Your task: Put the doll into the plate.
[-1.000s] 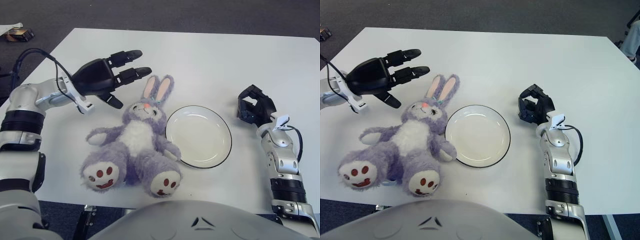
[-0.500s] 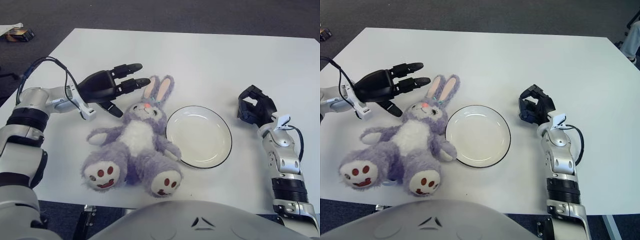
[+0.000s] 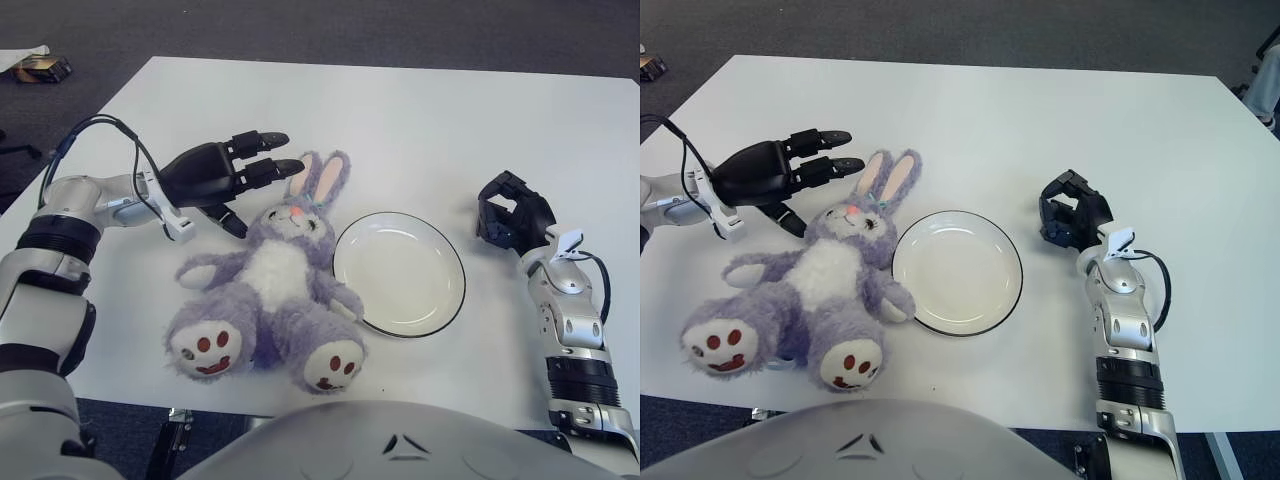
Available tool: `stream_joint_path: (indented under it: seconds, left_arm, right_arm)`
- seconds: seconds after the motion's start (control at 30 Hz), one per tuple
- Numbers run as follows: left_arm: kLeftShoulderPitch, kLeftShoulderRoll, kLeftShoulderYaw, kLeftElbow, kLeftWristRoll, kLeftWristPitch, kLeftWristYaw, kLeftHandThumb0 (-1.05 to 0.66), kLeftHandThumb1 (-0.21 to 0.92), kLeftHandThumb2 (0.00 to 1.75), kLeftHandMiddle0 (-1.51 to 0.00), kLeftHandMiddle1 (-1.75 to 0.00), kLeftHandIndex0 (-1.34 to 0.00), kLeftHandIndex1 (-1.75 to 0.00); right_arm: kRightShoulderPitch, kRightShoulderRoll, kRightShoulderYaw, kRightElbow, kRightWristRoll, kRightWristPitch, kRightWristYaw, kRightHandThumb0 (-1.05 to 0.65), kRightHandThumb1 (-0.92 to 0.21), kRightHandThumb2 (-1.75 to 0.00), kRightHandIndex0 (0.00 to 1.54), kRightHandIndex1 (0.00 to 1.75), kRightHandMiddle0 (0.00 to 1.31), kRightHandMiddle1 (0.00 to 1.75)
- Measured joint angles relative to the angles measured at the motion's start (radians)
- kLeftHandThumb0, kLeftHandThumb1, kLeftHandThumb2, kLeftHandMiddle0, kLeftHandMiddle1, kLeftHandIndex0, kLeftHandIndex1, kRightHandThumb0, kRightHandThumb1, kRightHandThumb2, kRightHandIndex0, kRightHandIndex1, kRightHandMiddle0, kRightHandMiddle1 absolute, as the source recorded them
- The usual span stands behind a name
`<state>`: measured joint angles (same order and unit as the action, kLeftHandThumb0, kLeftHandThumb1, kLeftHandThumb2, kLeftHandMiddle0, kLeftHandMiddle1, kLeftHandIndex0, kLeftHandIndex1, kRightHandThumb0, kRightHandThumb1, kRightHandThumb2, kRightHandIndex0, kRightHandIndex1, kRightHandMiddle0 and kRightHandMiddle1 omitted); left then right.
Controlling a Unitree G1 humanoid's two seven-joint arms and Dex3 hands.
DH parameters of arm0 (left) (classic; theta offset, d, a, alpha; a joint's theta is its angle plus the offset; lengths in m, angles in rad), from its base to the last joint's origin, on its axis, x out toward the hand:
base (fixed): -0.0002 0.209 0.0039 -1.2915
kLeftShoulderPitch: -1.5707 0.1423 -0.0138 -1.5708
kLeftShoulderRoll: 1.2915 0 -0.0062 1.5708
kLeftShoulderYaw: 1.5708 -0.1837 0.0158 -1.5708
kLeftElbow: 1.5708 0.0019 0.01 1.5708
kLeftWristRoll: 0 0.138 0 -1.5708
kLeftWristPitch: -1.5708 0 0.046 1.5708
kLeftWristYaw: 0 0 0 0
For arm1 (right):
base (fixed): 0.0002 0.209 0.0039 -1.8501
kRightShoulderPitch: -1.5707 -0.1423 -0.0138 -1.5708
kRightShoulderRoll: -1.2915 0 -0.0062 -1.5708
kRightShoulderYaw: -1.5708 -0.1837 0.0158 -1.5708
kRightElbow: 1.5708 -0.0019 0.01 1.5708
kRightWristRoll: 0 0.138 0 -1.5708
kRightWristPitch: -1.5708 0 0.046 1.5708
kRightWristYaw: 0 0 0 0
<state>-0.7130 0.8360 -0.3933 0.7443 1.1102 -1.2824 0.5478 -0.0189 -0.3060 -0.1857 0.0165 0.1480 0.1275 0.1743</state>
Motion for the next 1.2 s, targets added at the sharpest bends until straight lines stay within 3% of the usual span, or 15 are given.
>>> stream_joint_path:
  seconds: [0.13,0.37,0.73,1.2]
  left_arm:
    - [0.000,0.013,-0.018,-0.034,0.045,0.002,0.064,-1.05,0.92,0.59,0.00,-0.54,0.00,-0.55]
    - [0.000,0.033,-0.062,-0.076,0.142,0.023,0.247,-1.05,0.92,0.51,0.00,-0.57,0.00,-0.62]
    - [-0.036,0.068,-0.200,-0.124,0.322,0.109,0.551,-0.97,0.92,0.63,0.00,-0.39,0.00,-0.65]
    - [-0.059,0.087,-0.309,-0.141,0.364,0.185,0.707,-0.84,0.92,0.69,0.00,-0.29,0.00,-0.59]
  right_arm:
    - [-0.003,0.000,-0.004,0.005,0.003,0.000,0.005,-0.41,-0.56,-1.01,0.95,1.75,0.43,1.75]
    - [-0.003,0.000,-0.008,0.008,0.006,0.000,0.008,-0.41,-0.55,-1.02,0.96,1.75,0.43,1.75]
    - [-0.004,0.001,-0.010,0.009,0.009,0.001,0.010,-0.42,-0.54,-1.04,0.98,1.75,0.44,1.75]
    - [-0.003,0.002,-0.012,0.009,0.018,0.006,0.010,-0.42,-0.54,-1.04,0.97,1.75,0.44,1.75]
